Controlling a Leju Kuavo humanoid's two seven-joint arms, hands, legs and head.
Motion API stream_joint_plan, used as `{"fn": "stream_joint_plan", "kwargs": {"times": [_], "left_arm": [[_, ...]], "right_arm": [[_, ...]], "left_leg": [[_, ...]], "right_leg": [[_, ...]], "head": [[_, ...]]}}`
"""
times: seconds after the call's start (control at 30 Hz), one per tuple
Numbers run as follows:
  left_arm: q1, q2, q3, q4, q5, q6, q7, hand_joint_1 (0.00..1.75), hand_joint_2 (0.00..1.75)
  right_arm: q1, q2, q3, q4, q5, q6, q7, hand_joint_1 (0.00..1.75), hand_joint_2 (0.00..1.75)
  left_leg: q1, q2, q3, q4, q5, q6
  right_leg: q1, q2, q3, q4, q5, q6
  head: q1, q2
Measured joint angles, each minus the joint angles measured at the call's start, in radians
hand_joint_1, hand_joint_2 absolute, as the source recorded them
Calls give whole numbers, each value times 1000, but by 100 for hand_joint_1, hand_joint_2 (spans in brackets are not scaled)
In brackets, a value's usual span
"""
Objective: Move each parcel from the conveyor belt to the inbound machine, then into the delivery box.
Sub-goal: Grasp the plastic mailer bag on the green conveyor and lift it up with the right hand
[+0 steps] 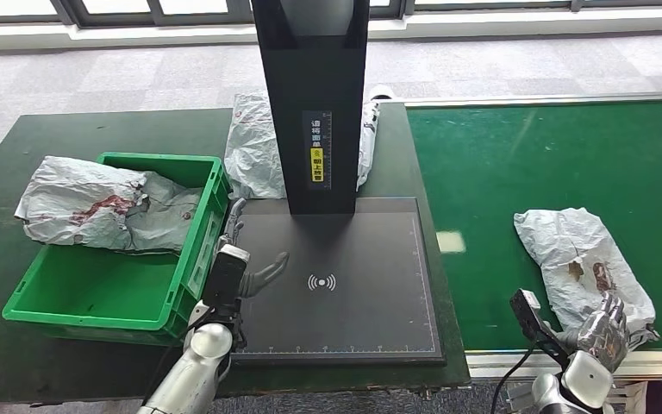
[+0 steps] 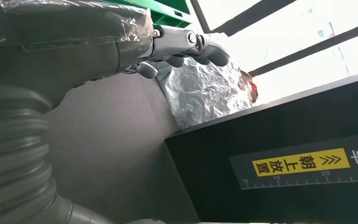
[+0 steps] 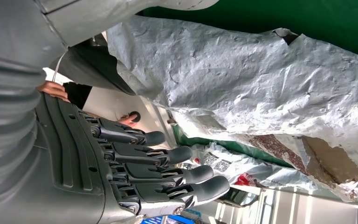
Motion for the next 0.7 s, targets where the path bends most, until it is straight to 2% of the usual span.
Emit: {"fn": "stream_joint_plan", "kwargs": {"times": [0.1, 0.13, 0.23, 0.27, 0.4, 0.7], "left_arm": [[0, 0, 2, -1, 1, -1, 0, 0, 175], [0, 0, 3, -2, 1, -2, 0, 0, 175], [-1, 0, 4, -1, 1, -11, 0, 0, 175], [-3, 0, 4, 0, 1, -15, 0, 0, 175], [-16, -2, 4, 12, 1, -21, 0, 0, 175], [-21, -4, 7, 20, 8, -29, 0, 0, 175]], "right_arm": [[-5, -3, 1, 9, -1, 4, 6, 0, 175], [-7, -4, 2, 12, -1, 10, 11, 34, 175], [-10, -8, 2, 29, 0, 62, 39, 165, 175], [-11, -10, 2, 36, -1, 89, 48, 175, 175], [-16, -18, 2, 68, -9, 163, 65, 175, 175], [-25, -27, 2, 85, -24, 125, 50, 175, 175]], "left_leg": [[0, 0, 0, 0, 0, 0], [0, 0, 0, 0, 0, 0], [0, 0, 0, 0, 0, 0], [0, 0, 0, 0, 0, 0], [0, 0, 0, 0, 0, 0], [0, 0, 0, 0, 0, 0]], "right_leg": [[0, 0, 0, 0, 0, 0], [0, 0, 0, 0, 0, 0], [0, 0, 0, 0, 0, 0], [0, 0, 0, 0, 0, 0], [0, 0, 0, 0, 0, 0], [0, 0, 0, 0, 0, 0]], "head": [[0, 0], [0, 0], [0, 0], [0, 0], [0, 0], [0, 0]]}}
